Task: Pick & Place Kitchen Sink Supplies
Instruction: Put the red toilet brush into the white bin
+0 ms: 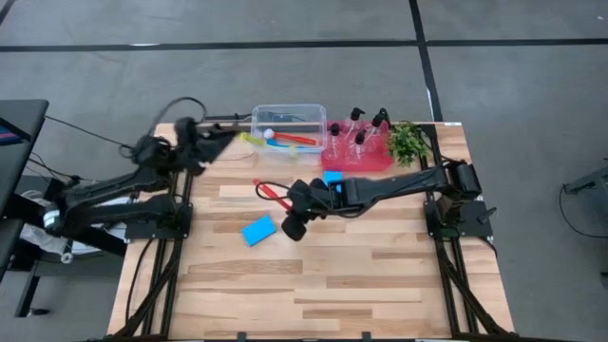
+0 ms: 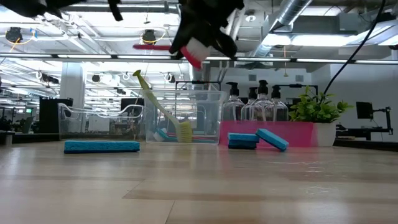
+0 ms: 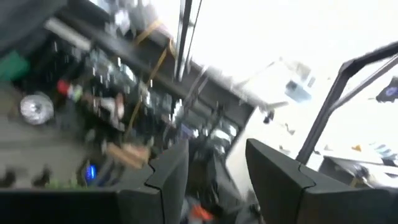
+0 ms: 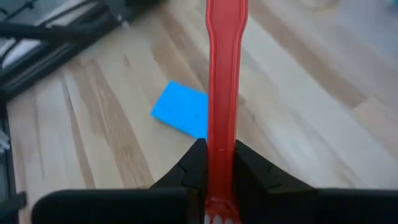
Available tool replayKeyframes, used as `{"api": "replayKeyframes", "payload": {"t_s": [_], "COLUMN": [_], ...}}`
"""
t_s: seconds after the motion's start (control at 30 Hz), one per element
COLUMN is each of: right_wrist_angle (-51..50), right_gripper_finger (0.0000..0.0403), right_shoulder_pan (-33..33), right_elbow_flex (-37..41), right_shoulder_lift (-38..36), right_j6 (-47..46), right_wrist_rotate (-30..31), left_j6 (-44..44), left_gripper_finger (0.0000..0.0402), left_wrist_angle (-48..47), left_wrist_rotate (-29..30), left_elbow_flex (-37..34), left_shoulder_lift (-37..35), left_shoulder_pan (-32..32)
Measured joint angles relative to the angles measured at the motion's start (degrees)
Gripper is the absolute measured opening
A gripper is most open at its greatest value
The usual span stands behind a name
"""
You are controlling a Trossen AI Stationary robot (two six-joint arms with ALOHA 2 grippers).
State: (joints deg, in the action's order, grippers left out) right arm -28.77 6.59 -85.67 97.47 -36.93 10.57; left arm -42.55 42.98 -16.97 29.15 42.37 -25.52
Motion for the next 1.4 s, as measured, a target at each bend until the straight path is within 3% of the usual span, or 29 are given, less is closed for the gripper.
{"api": "replayKeyframes", "payload": {"t_s": [0.2,0.43,0.87,1.4], "right_wrist_angle": [-3.6,-4.3,-4.2,-4.1], "right_gripper_finger": [0.0055,0.0042,0.0044,0.0046], "right_shoulder_pan": [0.0,0.0,0.0,0.0], "right_elbow_flex": [-4.6,-7.1,-11.1,-12.7], "right_shoulder_lift": [0.0,0.0,0.0,0.0], "right_j6": [0.0,0.0,0.0,2.4], "right_wrist_rotate": [4.3,9.3,20.9,22.5], "left_j6": [0.2,-0.2,-7.5,-7.4], "left_gripper_finger": [0.0163,0.0163,0.0163,0.0163], "left_wrist_angle": [-10.6,-22.2,-22.5,-17.1], "left_wrist_rotate": [0.0,0.0,1.1,9.9], "left_elbow_flex": [0.0,0.0,0.0,0.0], "left_shoulder_lift": [-8.8,-10.0,-3.6,4.4], "left_shoulder_pan": [-4.1,-2.6,1.9,9.7]}}
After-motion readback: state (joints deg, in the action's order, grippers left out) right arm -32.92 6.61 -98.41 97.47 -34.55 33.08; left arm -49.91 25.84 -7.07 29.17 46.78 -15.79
